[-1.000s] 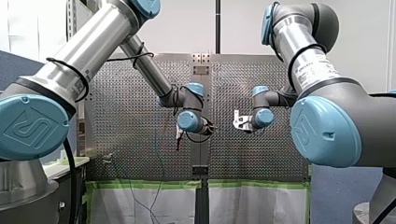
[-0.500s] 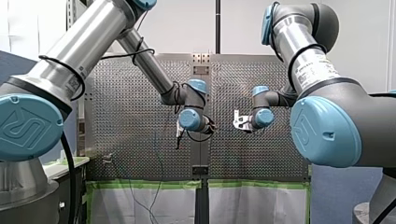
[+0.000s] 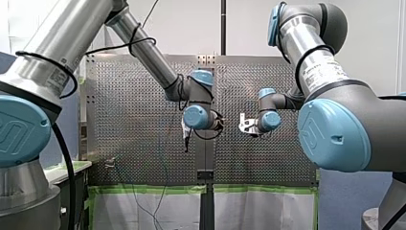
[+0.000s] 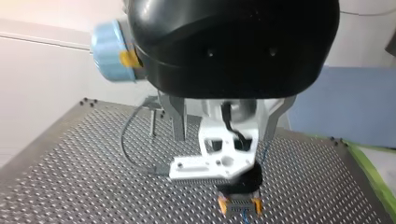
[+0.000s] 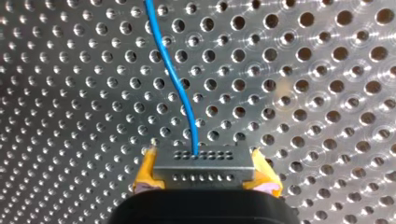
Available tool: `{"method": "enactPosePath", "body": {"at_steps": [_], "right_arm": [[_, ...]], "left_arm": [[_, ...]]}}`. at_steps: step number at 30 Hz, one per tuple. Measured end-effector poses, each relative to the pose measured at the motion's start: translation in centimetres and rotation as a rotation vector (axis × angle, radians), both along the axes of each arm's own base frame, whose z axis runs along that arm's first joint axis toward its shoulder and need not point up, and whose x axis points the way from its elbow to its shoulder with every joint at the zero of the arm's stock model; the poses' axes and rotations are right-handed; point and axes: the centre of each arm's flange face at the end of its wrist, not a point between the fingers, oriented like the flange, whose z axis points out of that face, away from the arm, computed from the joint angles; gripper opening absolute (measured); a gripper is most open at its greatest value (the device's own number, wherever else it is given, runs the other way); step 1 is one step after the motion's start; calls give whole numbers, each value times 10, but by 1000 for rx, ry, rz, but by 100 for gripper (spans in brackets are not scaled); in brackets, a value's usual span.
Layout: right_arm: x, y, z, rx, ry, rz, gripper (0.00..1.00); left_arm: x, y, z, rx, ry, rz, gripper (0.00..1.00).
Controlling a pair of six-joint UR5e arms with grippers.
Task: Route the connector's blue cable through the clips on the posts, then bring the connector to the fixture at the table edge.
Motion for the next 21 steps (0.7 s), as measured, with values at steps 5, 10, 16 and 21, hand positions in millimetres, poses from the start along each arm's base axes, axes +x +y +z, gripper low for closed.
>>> {"method": "enactPosePath", "body": {"at_steps": [5, 10, 16, 21], "right_arm": [[0, 0, 0, 2, 0, 0, 0], [0, 0, 0, 4, 0, -1, 0], [0, 0, 0, 3, -1, -1, 0], [0, 0, 0, 4, -1, -1, 0]], "left_arm": [[-28, 4, 8, -44, 7, 3, 100], [-45, 14, 17, -91, 2, 28, 100], [-52, 32, 28, -148, -22, 81, 100], [-61, 45, 35, -198, -21, 75, 100]]}}
